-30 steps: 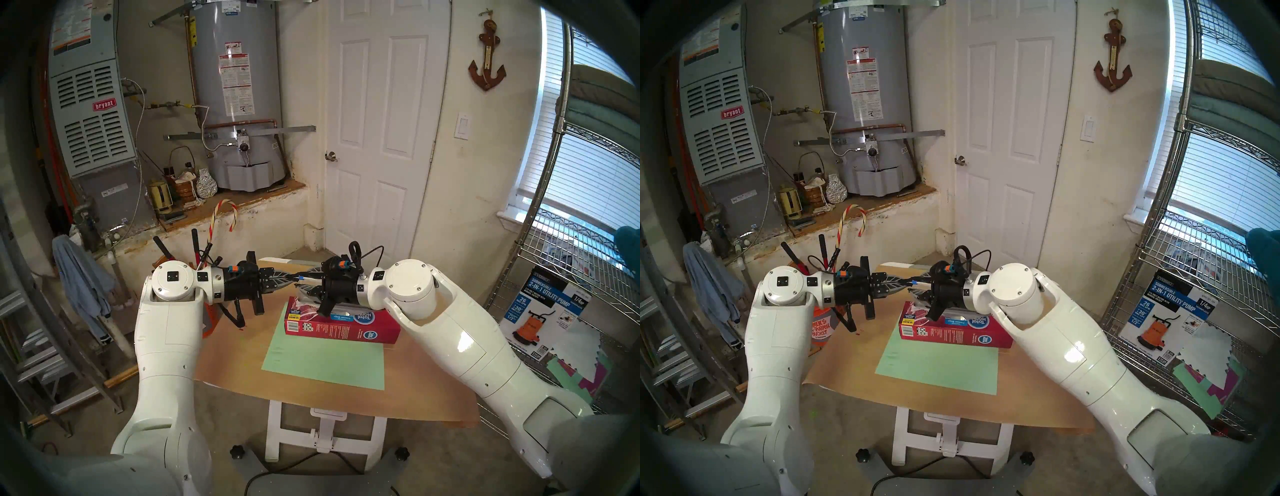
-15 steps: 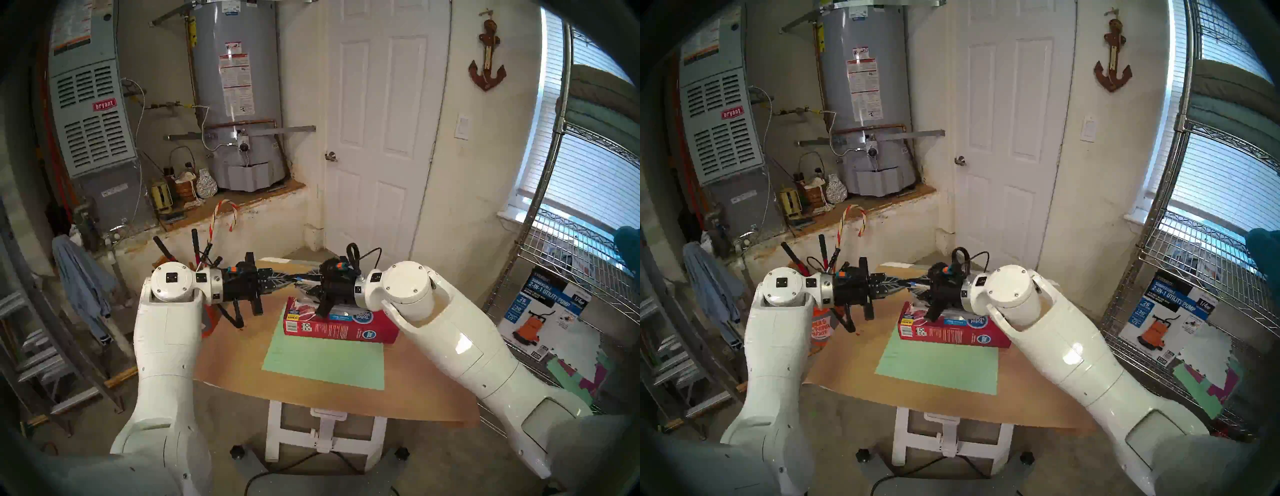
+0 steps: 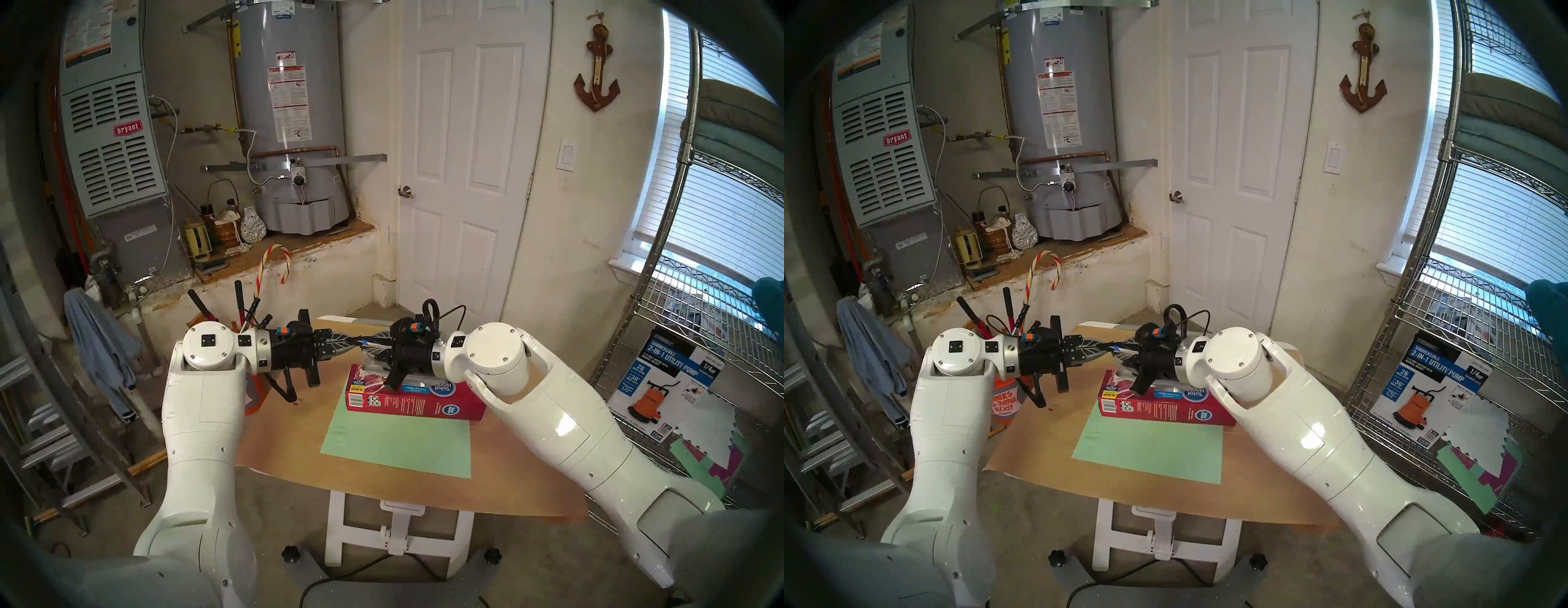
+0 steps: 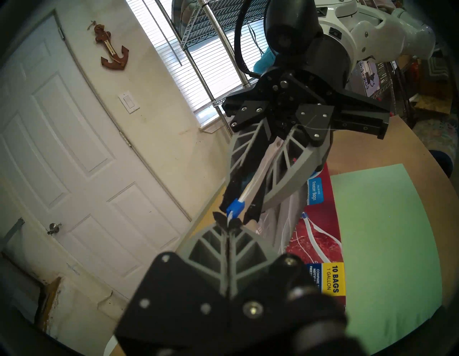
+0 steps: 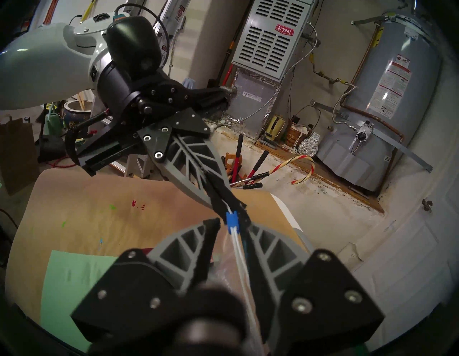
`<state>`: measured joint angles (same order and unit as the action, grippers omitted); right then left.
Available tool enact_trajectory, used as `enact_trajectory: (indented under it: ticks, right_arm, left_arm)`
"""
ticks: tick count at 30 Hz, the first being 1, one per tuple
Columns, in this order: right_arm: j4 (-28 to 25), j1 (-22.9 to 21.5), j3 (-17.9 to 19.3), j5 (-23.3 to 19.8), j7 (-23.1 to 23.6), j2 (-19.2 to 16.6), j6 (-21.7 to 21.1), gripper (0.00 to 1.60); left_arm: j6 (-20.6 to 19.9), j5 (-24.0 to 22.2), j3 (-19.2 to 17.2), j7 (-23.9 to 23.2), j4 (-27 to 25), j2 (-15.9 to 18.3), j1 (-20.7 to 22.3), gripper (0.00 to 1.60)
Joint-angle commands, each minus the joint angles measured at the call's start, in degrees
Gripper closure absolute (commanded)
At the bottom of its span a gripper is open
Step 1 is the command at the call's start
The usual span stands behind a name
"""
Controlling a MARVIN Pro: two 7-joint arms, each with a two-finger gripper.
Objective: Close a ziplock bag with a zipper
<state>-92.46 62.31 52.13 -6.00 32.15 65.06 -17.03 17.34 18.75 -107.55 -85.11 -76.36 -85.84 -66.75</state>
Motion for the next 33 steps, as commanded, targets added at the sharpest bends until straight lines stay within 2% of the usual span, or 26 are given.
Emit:
enact_trajectory:
  ticks: [1, 14, 22, 23, 25, 27, 33]
  right_arm:
    - [-0.9, 0.0, -0.1, 0.2, -1.1, 1.2, 0.2, 0.92]
    - [-0.8, 0.0, -0.5, 0.1, -2.2, 1.5, 0.2, 0.91]
    - [-0.7, -0.1, -0.6, 0.1, -2.4, 1.3, 0.4, 1.12]
    - [-0.7, -0.1, -0.6, 0.0, -2.4, 1.3, 0.4, 1.31]
    - [-0.6, -0.1, -0.6, 0.0, -2.4, 1.2, 0.4, 1.35]
    - [-0.6, 0.0, -0.5, 0.0, -2.5, 1.1, 0.5, 1.58]
    - [-1.0, 1.0, -0.3, 0.5, -3.7, 0.6, 2.1, 1.60]
  left_arm:
    - [-0.2, -1.4, 0.0, 0.1, -0.6, 0.0, 1.4, 1.60]
    - [-0.5, -1.6, 0.4, 0.1, -0.6, 0.1, 1.5, 1.60]
    - [-0.6, -1.7, 0.5, 0.1, -0.9, 0.2, 1.2, 1.60]
    - [-0.6, -1.7, 0.5, 0.1, -0.9, 0.2, 1.2, 1.60]
    - [-0.6, -1.8, 0.5, 0.1, -1.1, 0.2, 1.1, 1.60]
    - [-0.5, -1.9, 0.4, 0.1, -1.2, 0.2, 1.1, 1.60]
    - [-0.7, -2.9, -0.5, 0.1, -1.6, 0.2, 1.2, 1.60]
